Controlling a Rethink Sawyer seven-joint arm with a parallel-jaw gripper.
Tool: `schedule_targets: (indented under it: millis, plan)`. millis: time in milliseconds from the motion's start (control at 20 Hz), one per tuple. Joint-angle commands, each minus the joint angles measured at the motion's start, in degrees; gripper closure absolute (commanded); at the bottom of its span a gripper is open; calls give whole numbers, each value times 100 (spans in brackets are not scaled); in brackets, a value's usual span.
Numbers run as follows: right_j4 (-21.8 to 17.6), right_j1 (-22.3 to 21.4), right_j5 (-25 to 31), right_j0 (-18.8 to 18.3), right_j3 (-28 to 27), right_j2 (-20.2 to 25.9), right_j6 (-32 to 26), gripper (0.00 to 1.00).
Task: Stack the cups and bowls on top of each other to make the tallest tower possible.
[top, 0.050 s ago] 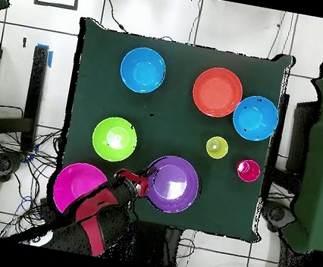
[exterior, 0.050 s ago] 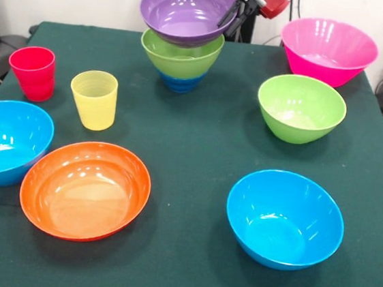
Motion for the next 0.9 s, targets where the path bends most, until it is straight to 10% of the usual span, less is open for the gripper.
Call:
schedule_targets:
  millis: [50, 900]
  plan:
    - [310, 168, -138, -36, 144, 453, 924, 100]
    - [258, 151, -369, -254, 230, 446, 944, 100]
